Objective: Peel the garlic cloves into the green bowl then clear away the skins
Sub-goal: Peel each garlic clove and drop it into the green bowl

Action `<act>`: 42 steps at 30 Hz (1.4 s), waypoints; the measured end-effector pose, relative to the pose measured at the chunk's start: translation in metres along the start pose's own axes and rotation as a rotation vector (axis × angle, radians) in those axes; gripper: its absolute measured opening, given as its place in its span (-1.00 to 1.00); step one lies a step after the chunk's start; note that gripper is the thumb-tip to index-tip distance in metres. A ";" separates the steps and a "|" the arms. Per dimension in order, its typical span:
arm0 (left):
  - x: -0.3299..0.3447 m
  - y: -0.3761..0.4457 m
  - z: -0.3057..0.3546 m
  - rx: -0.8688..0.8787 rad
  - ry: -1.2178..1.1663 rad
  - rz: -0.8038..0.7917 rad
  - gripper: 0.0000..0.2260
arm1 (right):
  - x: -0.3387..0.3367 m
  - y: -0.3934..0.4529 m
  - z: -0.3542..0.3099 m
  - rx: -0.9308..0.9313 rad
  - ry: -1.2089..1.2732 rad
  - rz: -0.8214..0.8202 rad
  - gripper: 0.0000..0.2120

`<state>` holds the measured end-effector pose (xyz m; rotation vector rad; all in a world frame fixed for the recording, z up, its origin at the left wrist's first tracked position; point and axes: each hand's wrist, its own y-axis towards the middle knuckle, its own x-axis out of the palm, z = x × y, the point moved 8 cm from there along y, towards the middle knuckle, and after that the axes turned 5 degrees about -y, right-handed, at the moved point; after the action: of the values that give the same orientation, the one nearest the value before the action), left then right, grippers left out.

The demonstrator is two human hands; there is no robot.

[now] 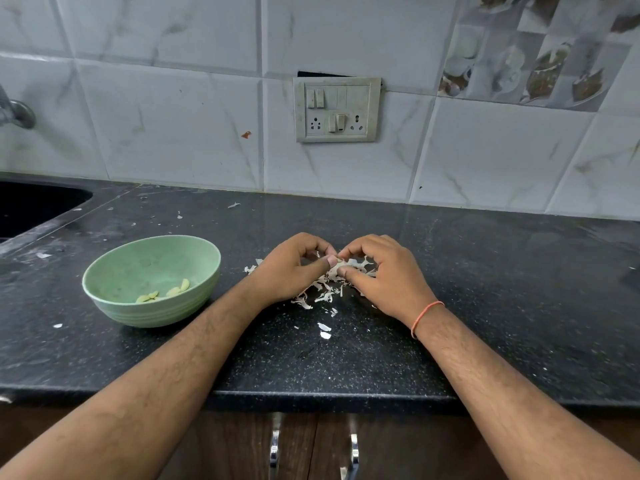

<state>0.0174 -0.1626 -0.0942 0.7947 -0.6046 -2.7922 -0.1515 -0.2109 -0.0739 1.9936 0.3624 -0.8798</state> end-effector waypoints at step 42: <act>-0.020 -0.013 0.020 0.136 0.172 0.158 -0.92 | -0.069 0.004 0.027 -0.027 -0.562 -0.378 -0.86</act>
<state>0.0223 -0.1389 -0.0752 0.9567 -0.7946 -2.5299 -0.2099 -0.2297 -0.0322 1.5850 0.4243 -1.6099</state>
